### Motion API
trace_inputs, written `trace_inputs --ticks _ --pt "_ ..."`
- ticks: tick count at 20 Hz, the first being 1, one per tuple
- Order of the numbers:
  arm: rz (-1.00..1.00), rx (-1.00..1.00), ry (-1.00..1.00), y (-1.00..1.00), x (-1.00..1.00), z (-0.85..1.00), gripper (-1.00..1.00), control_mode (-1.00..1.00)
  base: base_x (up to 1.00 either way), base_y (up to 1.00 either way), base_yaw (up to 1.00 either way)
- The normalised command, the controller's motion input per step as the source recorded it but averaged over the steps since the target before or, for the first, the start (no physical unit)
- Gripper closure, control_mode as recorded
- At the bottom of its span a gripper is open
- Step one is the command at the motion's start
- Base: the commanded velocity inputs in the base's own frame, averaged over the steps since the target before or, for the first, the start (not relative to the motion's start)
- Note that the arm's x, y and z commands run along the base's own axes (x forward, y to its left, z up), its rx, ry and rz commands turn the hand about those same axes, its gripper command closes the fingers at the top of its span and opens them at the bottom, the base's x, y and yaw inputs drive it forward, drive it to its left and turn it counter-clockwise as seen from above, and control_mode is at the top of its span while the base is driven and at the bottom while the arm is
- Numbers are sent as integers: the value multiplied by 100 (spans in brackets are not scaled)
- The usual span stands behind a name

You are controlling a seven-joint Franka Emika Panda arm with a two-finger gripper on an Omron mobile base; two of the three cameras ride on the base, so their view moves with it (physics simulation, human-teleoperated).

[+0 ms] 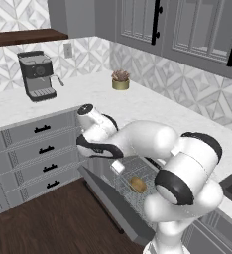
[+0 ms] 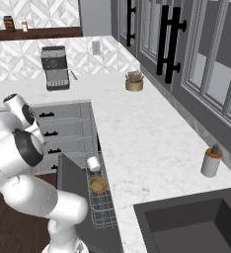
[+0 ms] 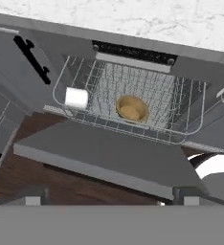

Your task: Pick up the cup and bowl from the counter, place them in the dishwasher, and close the dishwasher door.

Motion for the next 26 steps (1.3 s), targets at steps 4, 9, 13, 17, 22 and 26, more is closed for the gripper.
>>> trace_inputs --ticks 4,9,13,17,22,26 --pt "53 -35 0 20 -73 -61 -100 -100 0 0 0" --pt "47 -26 10 12 -20 -65 -100 -100 0 0 0" --pt "38 -20 22 44 0 -73 -100 -100 0 0 0" --pt "27 -23 29 79 0 -59 -100 -100 0 0 0" --pt "18 -39 17 97 -3 -39 -100 -100 0 0 0" --pt "4 -59 0 66 -6 -56 -100 -100 0 0 0"
